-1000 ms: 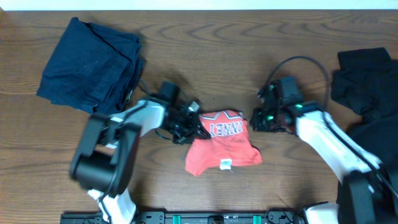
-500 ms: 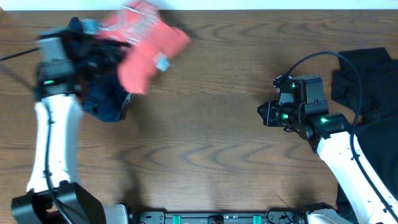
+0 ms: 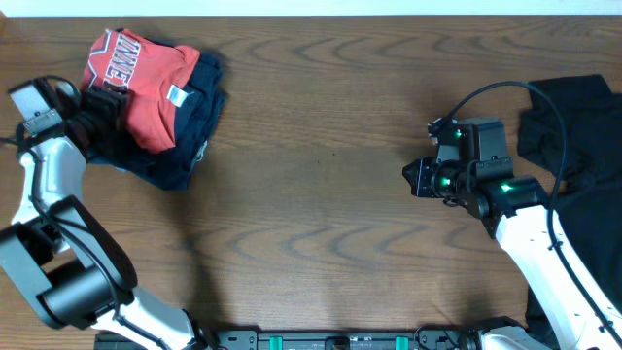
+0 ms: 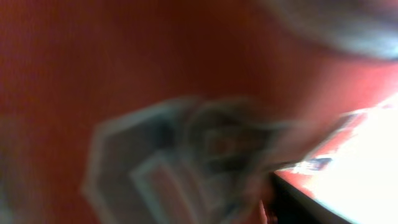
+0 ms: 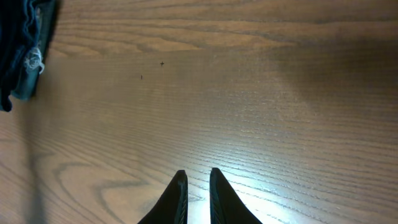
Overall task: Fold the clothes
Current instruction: 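Carry the folded coral shirt with the left gripper onto the navy garment, then release the shirt and withdraw the left gripper toward the front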
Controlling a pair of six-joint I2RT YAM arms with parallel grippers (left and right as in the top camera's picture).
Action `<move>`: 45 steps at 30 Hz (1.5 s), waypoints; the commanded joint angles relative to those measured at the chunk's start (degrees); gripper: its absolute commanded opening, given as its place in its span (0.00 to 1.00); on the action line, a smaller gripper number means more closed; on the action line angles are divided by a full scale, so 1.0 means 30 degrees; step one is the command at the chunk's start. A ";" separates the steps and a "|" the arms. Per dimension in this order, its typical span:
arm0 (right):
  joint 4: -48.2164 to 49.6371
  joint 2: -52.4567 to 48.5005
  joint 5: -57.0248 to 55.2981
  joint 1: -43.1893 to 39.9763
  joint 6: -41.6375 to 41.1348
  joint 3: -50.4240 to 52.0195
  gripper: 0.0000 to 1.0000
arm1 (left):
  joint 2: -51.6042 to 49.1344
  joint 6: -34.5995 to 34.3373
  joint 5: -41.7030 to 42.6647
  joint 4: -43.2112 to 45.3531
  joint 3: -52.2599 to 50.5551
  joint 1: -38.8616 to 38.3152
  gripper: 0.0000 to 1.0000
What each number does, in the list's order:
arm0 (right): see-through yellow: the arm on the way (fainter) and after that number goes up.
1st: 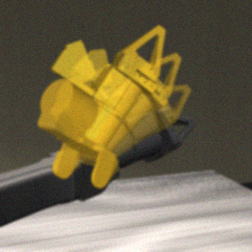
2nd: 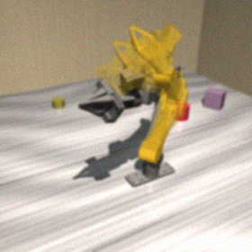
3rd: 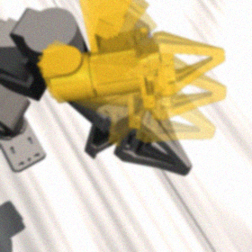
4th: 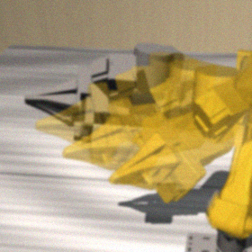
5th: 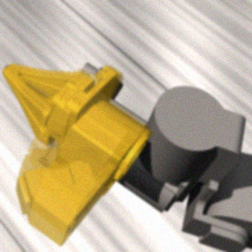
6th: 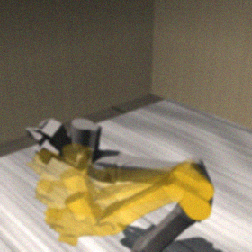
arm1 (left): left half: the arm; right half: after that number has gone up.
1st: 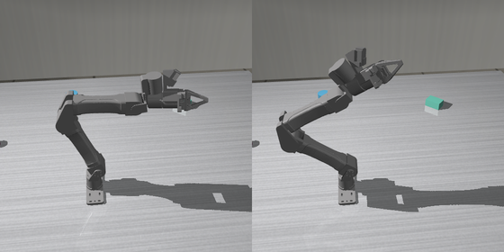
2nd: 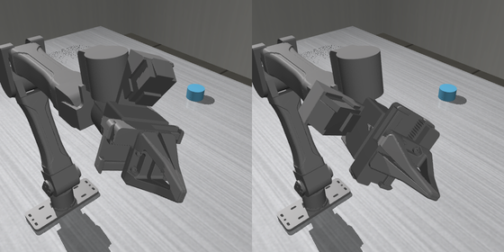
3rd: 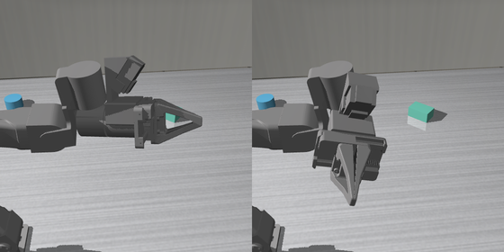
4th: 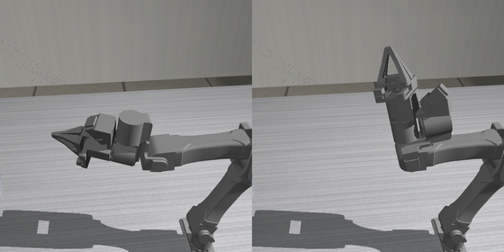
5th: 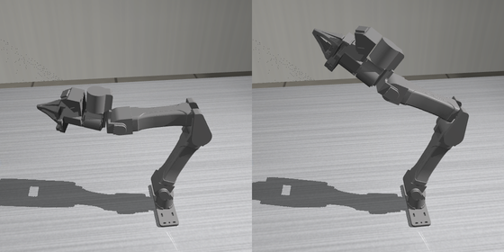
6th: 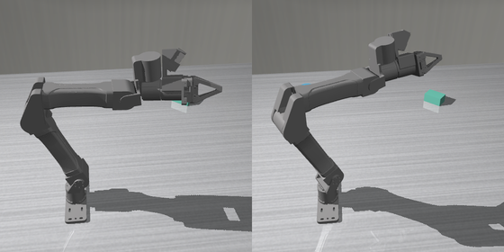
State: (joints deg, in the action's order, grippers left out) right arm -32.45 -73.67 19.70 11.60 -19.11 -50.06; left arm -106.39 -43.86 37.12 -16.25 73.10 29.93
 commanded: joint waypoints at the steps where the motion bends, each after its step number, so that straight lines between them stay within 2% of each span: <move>1: -0.0117 0.0058 0.0073 -0.0124 -0.0415 -0.0007 0.12 | 0.0248 0.1064 -0.1829 -0.1603 0.0124 0.0605 0.99; 7: -0.0182 0.0058 0.0058 -0.0124 -0.0408 -0.0015 0.13 | 0.1479 0.3439 -0.2368 -0.4364 0.0124 0.2084 0.98; 15: -0.0321 0.0058 0.0087 -0.0124 -0.0408 -0.0015 0.11 | 0.5588 0.5807 -0.0656 -0.5406 0.0124 0.3198 1.00; 16: -0.0408 0.0058 0.0080 -0.0124 -0.0408 -0.0015 0.12 | 0.6295 0.6120 -0.0641 -0.5595 0.0124 0.3191 0.96; 19: -0.0466 0.0058 0.0080 -0.0087 -0.0051 -0.0015 0.12 | 0.8298 0.8043 0.0051 -0.6331 0.0124 0.2769 0.75; 20: -0.0466 0.0073 0.0066 -0.0095 0.0262 -0.0029 0.12 | 0.8881 0.9100 0.0590 -0.6586 0.0124 0.2535 0.74; 21: -0.0466 0.0109 0.0044 -0.0095 0.0525 -0.0058 0.13 | 0.9537 1.0761 0.1268 -0.6958 0.0124 0.2164 0.74; 22: -0.0488 0.0197 -0.0095 -0.0087 0.0758 -0.0138 0.13 | 1.0091 1.2386 0.1741 -0.7388 0.0124 0.1763 0.80; 23: -0.0583 0.0321 -0.0335 -0.0095 0.0816 -0.0240 0.13 | 1.0703 1.3814 0.1829 -0.8029 0.0138 0.1217 0.94; 24: -0.0831 0.0532 -0.0882 -0.0095 0.0809 -0.0415 0.12 | 1.1234 1.4681 0.1698 -0.8692 0.0197 0.0627 0.98; 28: -0.2361 0.2004 -0.2732 -0.0095 0.0831 -0.1763 0.11 | 1.2961 1.6772 0.0342 -1.0899 0.0889 -0.1953 0.98; 31: -0.3402 0.3774 -0.3126 -0.0095 0.1617 -0.2987 0.14 | 1.4345 1.7260 -0.1530 -1.1854 0.1020 -0.4065 0.98; 33: -0.3832 0.5122 -0.3038 -0.0095 0.1902 -0.3563 0.22 | 1.5278 1.7252 -0.2834 -1.2575 0.1020 -0.5450 0.98; 37: -0.4342 0.8007 -0.2980 -0.0095 0.2120 -0.3920 0.45 | 1.6815 1.7245 -0.5595 -1.4564 0.1013 -0.7548 0.98; 38: -0.4503 0.8757 -0.2980 -0.0095 0.2120 -0.3920 0.62 | 1.7114 1.7245 -0.6309 -1.5096 0.1013 -0.7883 0.98; 39: -0.4568 0.9464 -0.2987 -0.0095 0.2120 -0.3920 0.89 | 1.7333 1.7245 -0.6878 -1.5569 0.1013 -0.8102 0.98; 40: -0.4583 1.0010 -0.2994 -0.0095 0.2120 -0.3920 0.99 | 1.7558 1.7252 -0.7431 -1.6109 0.1013 -0.8240 0.98; 45: -0.4663 1.2087 -0.2987 -0.0095 0.2113 -0.3920 0.99 | 1.7755 1.7252 -0.7912 -1.8098 0.1005 -0.8276 0.98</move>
State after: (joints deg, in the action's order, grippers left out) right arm -46.09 -39.29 11.46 11.57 -13.34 -61.56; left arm -52.69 6.79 17.32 -69.34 75.16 5.41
